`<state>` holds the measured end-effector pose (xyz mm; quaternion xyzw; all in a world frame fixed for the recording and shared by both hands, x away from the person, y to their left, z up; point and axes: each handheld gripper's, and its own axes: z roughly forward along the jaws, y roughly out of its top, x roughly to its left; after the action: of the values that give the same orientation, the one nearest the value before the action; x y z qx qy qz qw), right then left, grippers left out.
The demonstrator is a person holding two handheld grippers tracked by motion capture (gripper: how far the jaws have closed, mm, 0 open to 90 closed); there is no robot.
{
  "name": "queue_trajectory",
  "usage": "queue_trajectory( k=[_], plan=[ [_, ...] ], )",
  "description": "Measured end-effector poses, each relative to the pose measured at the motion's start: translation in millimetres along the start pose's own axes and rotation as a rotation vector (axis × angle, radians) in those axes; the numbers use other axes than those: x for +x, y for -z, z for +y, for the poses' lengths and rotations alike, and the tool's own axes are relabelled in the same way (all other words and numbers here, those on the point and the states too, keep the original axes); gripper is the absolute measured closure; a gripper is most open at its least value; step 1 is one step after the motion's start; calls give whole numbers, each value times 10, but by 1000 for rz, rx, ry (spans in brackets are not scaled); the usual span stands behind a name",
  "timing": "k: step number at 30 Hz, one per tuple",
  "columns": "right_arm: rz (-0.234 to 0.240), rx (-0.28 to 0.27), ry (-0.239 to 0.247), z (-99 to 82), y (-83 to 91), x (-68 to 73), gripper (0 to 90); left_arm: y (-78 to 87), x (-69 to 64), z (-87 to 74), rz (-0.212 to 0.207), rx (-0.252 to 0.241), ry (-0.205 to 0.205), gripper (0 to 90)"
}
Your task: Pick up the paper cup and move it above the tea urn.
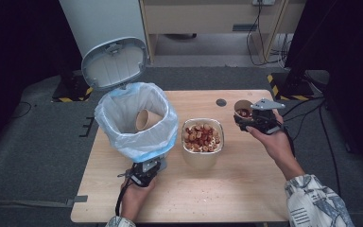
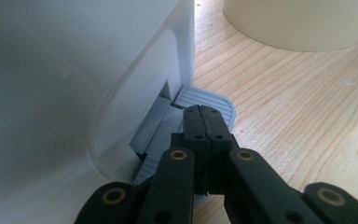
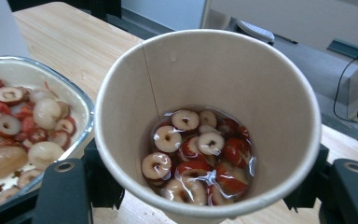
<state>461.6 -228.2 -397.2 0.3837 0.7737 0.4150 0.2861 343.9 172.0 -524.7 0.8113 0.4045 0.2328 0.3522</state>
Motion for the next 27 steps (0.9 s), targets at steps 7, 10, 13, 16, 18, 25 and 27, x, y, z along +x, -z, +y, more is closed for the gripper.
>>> queue_trajectory(
  k=[7, 10, 13, 16, 18, 25, 27],
  plan=[
    [23, -13, 3, 96, 10, 17, 307, 1, 2, 0, -2, 1, 1, 897],
    [29, -17, 8, 142, 12, 16, 307, 1, 3, 0, -3, 1, 1, 897],
    [39, -24, 12, 192, 16, 26, 307, 1, 2, 0, -2, 1, 1, 896],
    [51, -34, 10, 239, 19, 35, 306, 1, 2, -1, -2, 0, 2, 897],
    [55, -45, 10, 280, 21, 35, 307, 1, 3, -1, -2, 0, 2, 897],
    [60, -53, 21, 389, 32, 37, 307, 1, 3, -1, -3, 0, 1, 897],
    [64, -52, 28, 431, 35, 43, 307, 1, 4, -2, -4, -1, 3, 897]
  ],
)
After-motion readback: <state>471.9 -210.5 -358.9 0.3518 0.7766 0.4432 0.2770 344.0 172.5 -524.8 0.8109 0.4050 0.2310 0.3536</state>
